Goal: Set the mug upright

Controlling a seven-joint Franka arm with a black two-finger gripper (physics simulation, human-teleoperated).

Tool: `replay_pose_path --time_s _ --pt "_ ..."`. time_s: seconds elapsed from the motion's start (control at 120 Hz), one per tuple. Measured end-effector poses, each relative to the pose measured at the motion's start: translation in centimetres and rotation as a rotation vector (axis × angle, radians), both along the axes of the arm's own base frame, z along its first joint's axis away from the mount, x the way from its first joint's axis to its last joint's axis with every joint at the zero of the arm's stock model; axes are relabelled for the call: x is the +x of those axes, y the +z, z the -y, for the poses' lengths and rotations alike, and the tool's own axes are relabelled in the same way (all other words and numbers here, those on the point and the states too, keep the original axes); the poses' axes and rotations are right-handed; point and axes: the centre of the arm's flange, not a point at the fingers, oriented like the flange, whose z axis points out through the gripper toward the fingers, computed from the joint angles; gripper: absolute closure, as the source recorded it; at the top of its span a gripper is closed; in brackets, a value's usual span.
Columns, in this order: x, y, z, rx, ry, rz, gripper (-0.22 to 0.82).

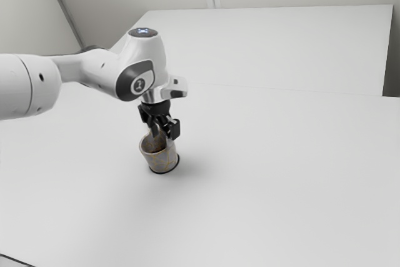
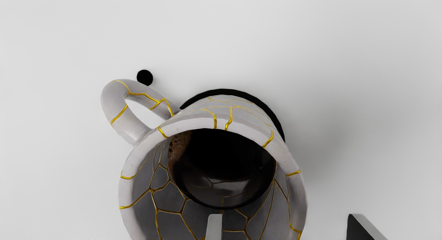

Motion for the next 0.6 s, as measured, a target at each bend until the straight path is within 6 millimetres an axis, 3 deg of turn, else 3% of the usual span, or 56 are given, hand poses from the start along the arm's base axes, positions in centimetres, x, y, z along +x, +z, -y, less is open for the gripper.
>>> replay_pose_path --time_s 0.2,0.3,0.433,0.6 --pt "1.8 4.3 -1.8 -0.046 0.051 0.074 0.13" --pt "3.5 9.8 -3.9 -0.080 0.095 0.144 0.09" --pt "5.0 16.2 -4.4 -0.093 0.087 0.182 0.06" --pt "6.1 17.8 -6.6 -0.095 0.093 0.132 0.04"
